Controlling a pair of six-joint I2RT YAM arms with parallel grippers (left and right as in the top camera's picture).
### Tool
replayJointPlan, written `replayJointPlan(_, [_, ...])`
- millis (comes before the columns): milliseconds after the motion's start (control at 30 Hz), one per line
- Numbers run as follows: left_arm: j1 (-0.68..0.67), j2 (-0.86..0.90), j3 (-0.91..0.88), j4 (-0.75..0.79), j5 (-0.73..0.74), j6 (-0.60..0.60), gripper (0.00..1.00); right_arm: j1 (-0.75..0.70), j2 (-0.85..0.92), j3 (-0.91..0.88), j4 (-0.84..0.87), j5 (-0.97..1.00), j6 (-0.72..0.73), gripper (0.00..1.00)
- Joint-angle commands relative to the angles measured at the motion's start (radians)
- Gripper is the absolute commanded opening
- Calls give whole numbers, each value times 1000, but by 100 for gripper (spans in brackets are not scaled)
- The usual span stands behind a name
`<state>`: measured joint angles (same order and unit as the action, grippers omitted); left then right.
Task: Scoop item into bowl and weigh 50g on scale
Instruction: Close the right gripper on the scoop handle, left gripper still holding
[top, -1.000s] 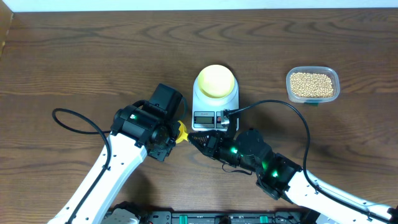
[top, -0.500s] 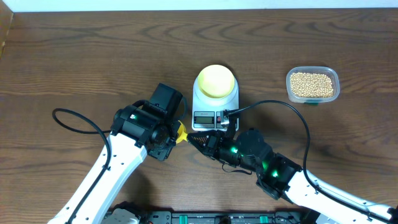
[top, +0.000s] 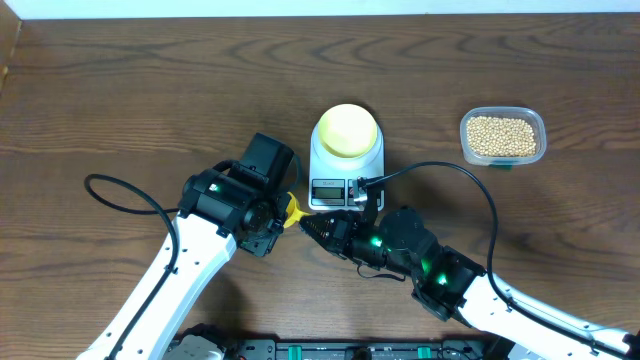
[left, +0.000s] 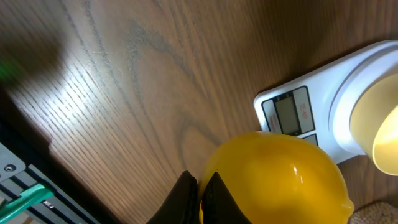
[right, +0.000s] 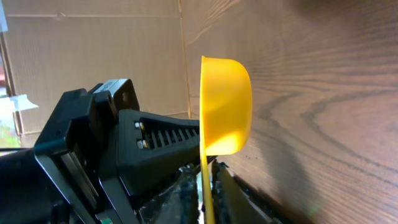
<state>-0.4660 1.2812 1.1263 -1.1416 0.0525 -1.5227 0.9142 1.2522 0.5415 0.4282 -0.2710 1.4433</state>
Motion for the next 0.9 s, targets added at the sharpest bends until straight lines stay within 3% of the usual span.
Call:
replayJointPlan(0, [-2, 6, -10, 0, -20, -9, 8, 4, 3, 14, -2, -13, -2, 6])
replayJointPlan(500, [-2, 6, -10, -3, -20, 87, 7, 4, 3, 14, -2, 3, -35, 12])
replayJointPlan(867, [-2, 6, -10, -5, -20, 117, 7, 4, 3, 14, -2, 14, -44, 10])
